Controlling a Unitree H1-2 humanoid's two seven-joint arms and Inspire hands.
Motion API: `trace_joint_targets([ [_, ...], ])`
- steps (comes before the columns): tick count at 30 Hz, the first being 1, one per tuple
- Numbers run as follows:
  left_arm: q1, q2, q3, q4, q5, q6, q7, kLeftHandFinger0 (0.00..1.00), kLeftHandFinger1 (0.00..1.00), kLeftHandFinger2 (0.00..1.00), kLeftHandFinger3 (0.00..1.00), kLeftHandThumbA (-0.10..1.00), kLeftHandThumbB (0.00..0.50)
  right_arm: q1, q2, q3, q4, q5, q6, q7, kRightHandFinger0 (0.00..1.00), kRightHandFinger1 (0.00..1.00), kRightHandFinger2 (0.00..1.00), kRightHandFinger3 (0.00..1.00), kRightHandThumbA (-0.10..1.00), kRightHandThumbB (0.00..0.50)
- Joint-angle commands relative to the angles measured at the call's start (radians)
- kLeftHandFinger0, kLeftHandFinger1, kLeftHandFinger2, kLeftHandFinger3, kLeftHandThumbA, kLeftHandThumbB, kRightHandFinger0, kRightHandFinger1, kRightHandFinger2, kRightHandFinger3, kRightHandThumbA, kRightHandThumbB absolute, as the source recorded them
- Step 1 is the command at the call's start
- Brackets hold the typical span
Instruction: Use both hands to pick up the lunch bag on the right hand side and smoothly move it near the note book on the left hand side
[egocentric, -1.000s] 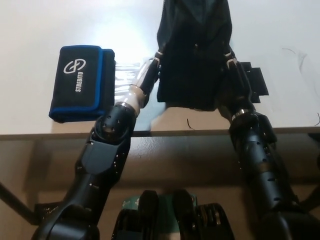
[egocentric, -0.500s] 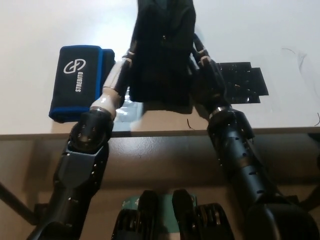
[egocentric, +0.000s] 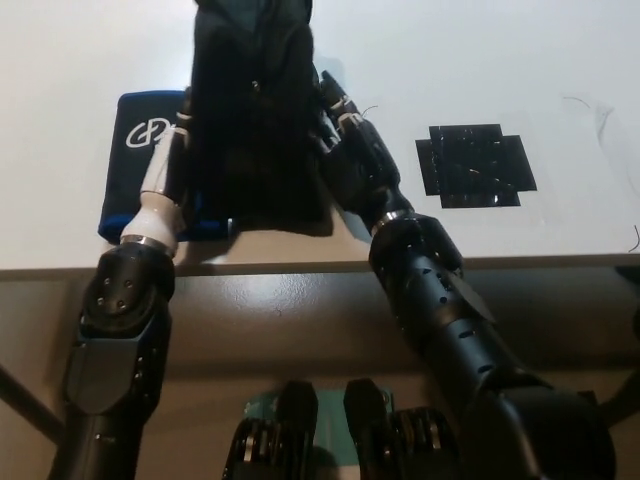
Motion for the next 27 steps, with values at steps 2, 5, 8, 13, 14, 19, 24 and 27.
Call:
trace_joint_targets([
  [2, -0.03, 0.021, 0.024, -0.023, -0.055, -0.003, -0.02, 1.0, 1.0, 1.0, 1.0, 1.0, 0.377, -0.09, 0.041, 0.027, 0.019, -0.049, -0.056, 0.02, 1.0, 1.0, 1.0, 1.0, 1.0, 0.304],
  [5, -0.033, 0.027, 0.026, -0.013, -0.054, 0.004, -0.02, 1.0, 1.0, 1.0, 1.0, 1.0, 0.376, -0.085, 0.036, 0.036, 0.025, -0.07, -0.092, -0.004, 1.0, 1.0, 1.0, 1.0, 1.0, 0.294],
  [8, -0.036, 0.046, 0.012, 0.007, -0.032, 0.002, -0.025, 1.0, 1.0, 1.0, 1.0, 1.0, 0.397, -0.071, 0.023, 0.106, 0.022, -0.189, -0.207, -0.142, 1.0, 1.0, 1.0, 1.0, 1.0, 0.288],
  [13, -0.041, 0.069, 0.004, 0.02, -0.045, 0.049, -0.061, 1.0, 1.0, 1.0, 1.0, 1.0, 0.395, -0.033, -0.015, 0.177, -0.035, -0.312, -0.274, -0.293, 1.0, 1.0, 1.0, 1.0, 1.0, 0.303],
  [14, -0.042, 0.069, 0.003, 0.023, -0.047, 0.048, -0.065, 1.0, 1.0, 1.0, 1.0, 1.0, 0.38, -0.03, -0.021, 0.178, -0.04, -0.311, -0.274, -0.294, 1.0, 1.0, 1.0, 1.0, 1.0, 0.32],
  [19, -0.053, 0.062, -0.005, 0.031, -0.052, 0.041, -0.08, 1.0, 1.0, 1.0, 1.0, 1.0, 0.375, -0.012, -0.051, 0.181, -0.091, -0.329, -0.274, -0.319, 1.0, 1.0, 1.0, 1.0, 1.0, 0.26],
  [24, -0.06, 0.057, -0.022, 0.014, -0.033, 0.053, -0.076, 1.0, 1.0, 1.0, 1.0, 1.0, 0.405, -0.008, -0.071, 0.171, -0.118, -0.324, -0.274, -0.308, 1.0, 1.0, 1.0, 1.0, 1.0, 0.269],
  [27, -0.06, 0.062, -0.031, -0.003, -0.028, 0.076, -0.077, 1.0, 1.0, 1.0, 1.0, 1.0, 0.399, 0.0, -0.083, 0.175, -0.141, -0.346, -0.274, -0.326, 1.0, 1.0, 1.0, 1.0, 1.0, 0.29],
])
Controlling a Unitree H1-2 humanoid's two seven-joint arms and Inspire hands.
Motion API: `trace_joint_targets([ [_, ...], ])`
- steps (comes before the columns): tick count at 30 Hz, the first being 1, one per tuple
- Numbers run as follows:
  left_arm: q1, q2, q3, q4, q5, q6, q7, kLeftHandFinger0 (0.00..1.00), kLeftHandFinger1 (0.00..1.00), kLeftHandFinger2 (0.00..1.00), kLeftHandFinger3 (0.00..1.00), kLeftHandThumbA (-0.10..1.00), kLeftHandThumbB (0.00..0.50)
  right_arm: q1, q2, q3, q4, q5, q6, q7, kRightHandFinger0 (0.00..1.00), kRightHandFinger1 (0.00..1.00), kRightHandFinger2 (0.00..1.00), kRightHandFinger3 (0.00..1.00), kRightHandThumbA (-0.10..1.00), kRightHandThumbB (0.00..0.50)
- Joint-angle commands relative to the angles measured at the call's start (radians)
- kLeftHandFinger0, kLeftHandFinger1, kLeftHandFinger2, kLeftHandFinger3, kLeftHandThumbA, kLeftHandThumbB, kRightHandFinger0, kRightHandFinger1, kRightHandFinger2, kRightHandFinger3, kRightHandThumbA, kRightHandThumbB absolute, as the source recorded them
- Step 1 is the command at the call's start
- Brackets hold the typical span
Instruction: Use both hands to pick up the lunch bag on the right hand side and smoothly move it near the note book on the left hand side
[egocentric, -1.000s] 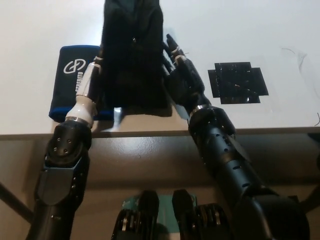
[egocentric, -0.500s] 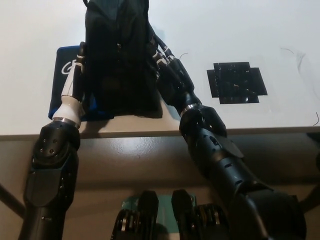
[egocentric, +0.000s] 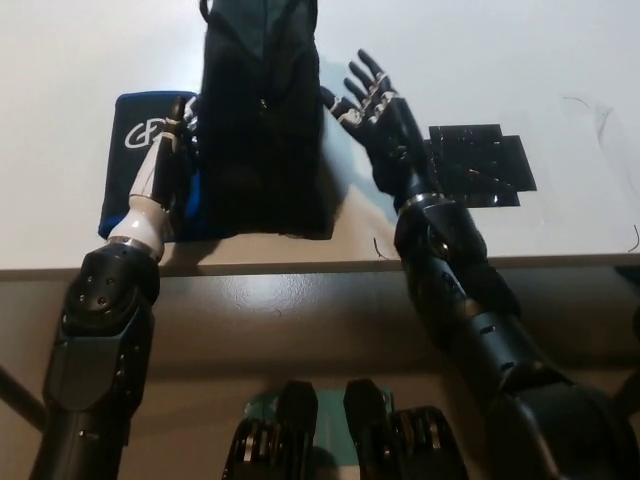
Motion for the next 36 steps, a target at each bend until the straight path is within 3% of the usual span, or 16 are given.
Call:
trace_joint_targets([
  [1, -0.053, 0.028, -0.016, -0.04, 0.002, 0.02, -0.026, 1.0, 1.0, 1.0, 1.0, 1.0, 0.397, -0.024, -0.012, 0.014, -0.061, -0.069, -0.076, -0.056, 1.0, 1.0, 1.0, 1.0, 1.0, 0.288],
  [5, -0.054, 0.049, -0.016, -0.009, 0.001, -0.019, -0.034, 1.0, 1.0, 1.0, 1.0, 1.0, 0.43, -0.003, -0.031, 0.026, -0.11, -0.109, -0.076, -0.077, 1.0, 1.0, 1.0, 1.0, 1.0, 0.279],
  [10, -0.032, 0.083, -0.005, -0.013, -0.004, -0.019, -0.04, 1.0, 1.0, 1.0, 1.0, 1.0, 0.396, 0.029, -0.054, 0.015, -0.176, -0.109, -0.076, -0.072, 1.0, 1.0, 1.0, 1.0, 1.0, 0.302],
  [12, -0.02, 0.101, 0.0, -0.02, -0.01, -0.023, -0.046, 1.0, 1.0, 1.0, 1.0, 1.0, 0.385, 0.048, -0.068, 0.022, -0.211, -0.123, -0.076, -0.074, 1.0, 1.0, 1.0, 1.0, 1.0, 0.29],
  [15, 0.006, 0.137, 0.01, -0.044, -0.002, -0.036, -0.039, 1.0, 1.0, 1.0, 1.0, 1.0, 0.406, 0.077, -0.093, 0.032, -0.262, -0.147, -0.076, -0.077, 1.0, 1.0, 1.0, 1.0, 1.0, 0.274],
  [16, 0.024, 0.157, 0.014, -0.069, 0.002, -0.031, -0.041, 1.0, 1.0, 1.0, 1.0, 1.0, 0.379, 0.091, -0.104, 0.032, -0.287, -0.147, -0.07, -0.072, 1.0, 1.0, 1.0, 1.0, 1.0, 0.298],
  [20, 0.072, 0.224, 0.03, -0.115, 0.021, -0.058, -0.035, 1.0, 1.0, 1.0, 1.0, 1.0, 0.365, 0.17, -0.139, 0.033, -0.436, -0.143, -0.014, -0.05, 1.0, 1.0, 1.0, 1.0, 1.0, 0.321],
  [22, 0.099, 0.251, 0.047, -0.147, 0.009, -0.072, -0.044, 1.0, 1.0, 1.0, 1.0, 1.0, 0.372, 0.204, -0.155, 0.034, -0.49, -0.153, -0.016, -0.055, 1.0, 1.0, 1.0, 1.0, 1.0, 0.295],
  [25, 0.177, 0.296, 0.081, -0.271, -0.001, -0.049, -0.044, 1.0, 1.0, 1.0, 1.0, 1.0, 0.451, 0.286, -0.189, 0.036, -0.623, -0.187, -0.007, -0.067, 1.0, 1.0, 1.0, 1.0, 1.0, 0.275],
  [27, 0.22, 0.313, 0.103, -0.338, -0.018, -0.036, -0.048, 1.0, 1.0, 1.0, 1.0, 1.0, 0.447, 0.33, -0.203, 0.029, -0.698, -0.18, 0.006, -0.062, 1.0, 1.0, 1.0, 1.0, 1.0, 0.299],
  [29, 0.256, 0.33, 0.12, -0.383, -0.033, -0.045, -0.058, 1.0, 1.0, 1.0, 1.0, 1.0, 0.44, 0.376, -0.21, 0.024, -0.776, -0.161, 0.03, -0.053, 1.0, 1.0, 1.0, 1.0, 1.0, 0.291],
  [30, 0.288, 0.339, 0.135, -0.405, -0.039, -0.082, -0.061, 1.0, 1.0, 1.0, 1.0, 1.0, 0.398, 0.416, -0.215, 0.018, -0.834, -0.165, 0.03, -0.058, 1.0, 1.0, 1.0, 1.0, 1.0, 0.269],
  [31, 0.329, 0.348, 0.153, -0.424, -0.054, -0.131, -0.07, 1.0, 1.0, 1.0, 1.0, 1.0, 0.4, 0.465, -0.222, 0.014, -0.901, -0.158, 0.033, -0.055, 1.0, 1.0, 1.0, 1.0, 1.0, 0.275],
  [33, 0.389, 0.351, 0.175, -0.447, -0.068, -0.172, -0.079, 1.0, 1.0, 1.0, 1.0, 1.0, 0.45, 0.522, -0.22, 0.007, -0.969, -0.135, 0.037, -0.053, 1.0, 1.0, 1.0, 1.0, 1.0, 0.299],
  [35, 0.434, 0.342, 0.188, -0.475, -0.073, -0.19, -0.08, 1.0, 1.0, 1.0, 1.0, 1.0, 0.467, 0.565, -0.22, 0.002, -1.013, -0.14, 0.039, -0.061, 1.0, 1.0, 1.0, 1.0, 1.0, 0.322],
  [36, 0.473, 0.331, 0.199, -0.501, -0.083, -0.199, -0.078, 1.0, 1.0, 1.0, 1.0, 1.0, 0.467, 0.601, -0.222, -0.003, -1.043, -0.138, 0.03, -0.062, 1.0, 1.0, 1.0, 1.0, 1.0, 0.311],
])
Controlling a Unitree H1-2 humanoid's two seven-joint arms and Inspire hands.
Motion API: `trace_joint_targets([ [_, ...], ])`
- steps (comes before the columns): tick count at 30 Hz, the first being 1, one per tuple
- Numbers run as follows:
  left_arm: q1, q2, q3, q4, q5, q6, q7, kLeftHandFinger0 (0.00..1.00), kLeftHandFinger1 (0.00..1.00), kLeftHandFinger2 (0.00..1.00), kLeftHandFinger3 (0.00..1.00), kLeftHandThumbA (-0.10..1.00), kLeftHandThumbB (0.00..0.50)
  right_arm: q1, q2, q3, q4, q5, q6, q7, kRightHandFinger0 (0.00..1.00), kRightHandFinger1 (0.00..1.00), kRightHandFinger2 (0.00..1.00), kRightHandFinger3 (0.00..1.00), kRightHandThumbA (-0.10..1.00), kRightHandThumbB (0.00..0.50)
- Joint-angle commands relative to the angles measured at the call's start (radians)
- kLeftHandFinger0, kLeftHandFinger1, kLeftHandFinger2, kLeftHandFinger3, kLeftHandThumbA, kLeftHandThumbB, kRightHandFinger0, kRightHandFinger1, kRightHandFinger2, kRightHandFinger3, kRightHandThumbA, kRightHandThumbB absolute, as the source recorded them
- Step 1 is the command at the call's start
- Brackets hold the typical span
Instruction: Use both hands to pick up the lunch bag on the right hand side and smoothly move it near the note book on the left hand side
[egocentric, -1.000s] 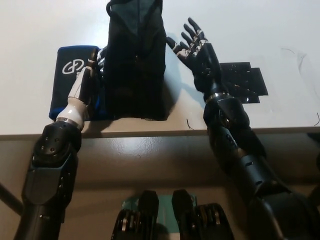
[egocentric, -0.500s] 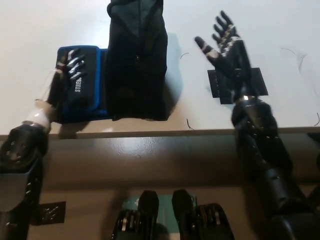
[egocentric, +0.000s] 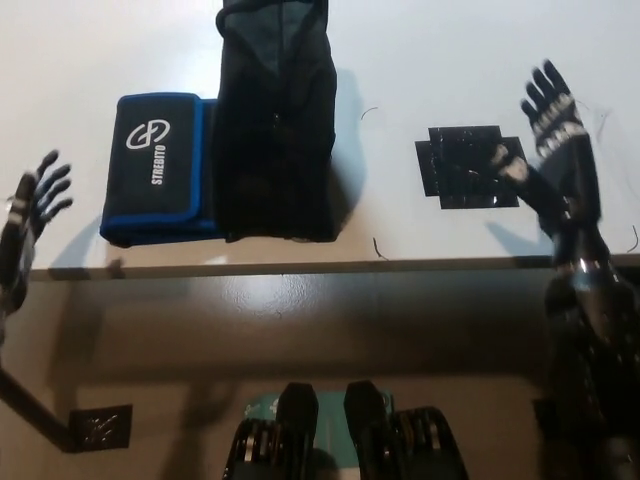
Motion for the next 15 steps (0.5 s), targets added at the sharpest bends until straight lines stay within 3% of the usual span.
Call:
trace_joint_targets([
  [1, 0.154, 0.07, 0.102, -0.221, -0.089, -0.181, -0.032, 1.0, 1.0, 1.0, 1.0, 1.0, 0.46, 0.139, -0.041, -0.024, -0.331, 0.005, 0.027, -0.001, 1.0, 1.0, 1.0, 1.0, 1.0, 0.312],
  [4, 0.216, 0.026, 0.122, -0.237, -0.055, -0.248, 0.013, 1.0, 1.0, 1.0, 1.0, 1.0, 0.419, 0.222, -0.044, -0.032, -0.389, -0.015, 0.022, -0.009, 1.0, 1.0, 1.0, 1.0, 1.0, 0.296],
  [10, 0.293, -0.031, 0.144, -0.191, -0.055, -0.287, 0.039, 1.0, 1.0, 1.0, 1.0, 1.0, 0.337, 0.351, -0.033, -0.03, -0.406, -0.038, -0.033, -0.01, 1.0, 1.0, 1.0, 1.0, 1.0, 0.228],
  [12, 0.301, -0.042, 0.151, -0.163, -0.059, -0.315, 0.036, 0.95, 0.95, 0.99, 1.0, 1.0, 0.302, 0.384, -0.025, -0.039, -0.399, -0.031, -0.055, -0.019, 1.0, 1.0, 1.0, 1.0, 1.0, 0.19],
  [13, 0.305, -0.047, 0.156, -0.149, -0.056, -0.328, 0.039, 0.92, 0.93, 0.96, 1.0, 1.0, 0.294, 0.403, -0.022, -0.044, -0.393, -0.025, -0.066, -0.021, 1.0, 1.0, 1.0, 1.0, 1.0, 0.189],
  [15, 0.312, -0.055, 0.164, -0.12, -0.048, -0.356, 0.047, 0.86, 0.84, 0.89, 1.0, 1.0, 0.287, 0.441, -0.015, -0.059, -0.387, -0.024, -0.076, -0.02, 1.0, 1.0, 1.0, 1.0, 1.0, 0.139],
])
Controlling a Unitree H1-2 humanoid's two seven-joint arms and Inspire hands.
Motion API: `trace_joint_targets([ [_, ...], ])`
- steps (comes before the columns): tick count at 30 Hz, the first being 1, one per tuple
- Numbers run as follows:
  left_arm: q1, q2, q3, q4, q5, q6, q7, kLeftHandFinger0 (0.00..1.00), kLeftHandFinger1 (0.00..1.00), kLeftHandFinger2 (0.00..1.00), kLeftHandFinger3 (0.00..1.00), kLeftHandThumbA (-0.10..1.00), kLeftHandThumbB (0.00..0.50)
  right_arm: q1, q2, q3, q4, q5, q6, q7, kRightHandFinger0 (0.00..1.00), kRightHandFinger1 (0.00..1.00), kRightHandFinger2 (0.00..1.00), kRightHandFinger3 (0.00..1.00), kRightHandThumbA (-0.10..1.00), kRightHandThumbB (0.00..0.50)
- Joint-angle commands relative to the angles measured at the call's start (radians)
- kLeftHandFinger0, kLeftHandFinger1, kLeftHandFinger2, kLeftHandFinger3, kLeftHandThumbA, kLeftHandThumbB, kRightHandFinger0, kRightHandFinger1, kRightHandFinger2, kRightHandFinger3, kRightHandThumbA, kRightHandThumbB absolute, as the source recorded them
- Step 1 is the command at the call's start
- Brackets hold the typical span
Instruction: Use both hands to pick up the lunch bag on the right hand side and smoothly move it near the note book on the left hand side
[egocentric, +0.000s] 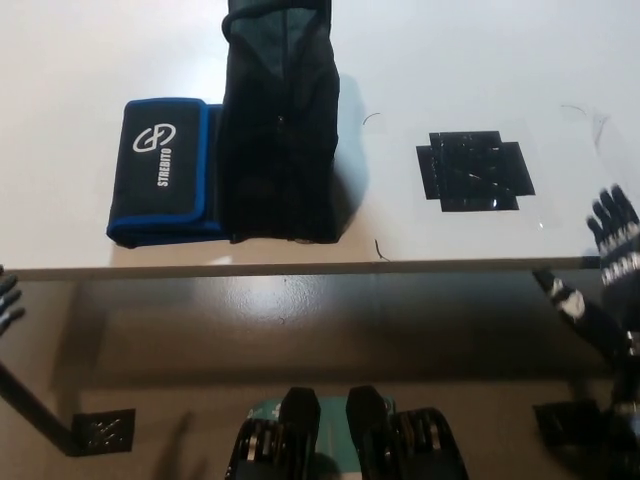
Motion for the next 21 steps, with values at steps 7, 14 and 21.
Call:
trace_joint_targets([
  [7, 0.04, -0.022, 0.081, 0.093, 0.047, -0.261, 0.051, 0.77, 0.77, 0.82, 0.98, 1.0, 0.204, 0.101, 0.016, -0.07, 0.015, -0.047, -0.091, -0.016, 1.0, 1.0, 1.0, 1.0, 1.0, 0.086],
  [14, 0.031, -0.018, 0.085, 0.18, 0.066, -0.261, 0.066, 0.74, 0.76, 0.82, 0.97, 1.0, 0.18, 0.068, 0.026, -0.082, 0.103, -0.061, -0.091, -0.014, 1.0, 1.0, 1.0, 1.0, 0.99, 0.077],
  [21, 0.018, -0.015, 0.083, 0.207, 0.065, -0.261, 0.065, 0.7, 0.74, 0.81, 0.96, 1.0, 0.204, 0.062, 0.038, -0.106, 0.117, -0.052, -0.091, -0.004, 1.0, 1.0, 1.0, 1.0, 0.97, 0.067],
])
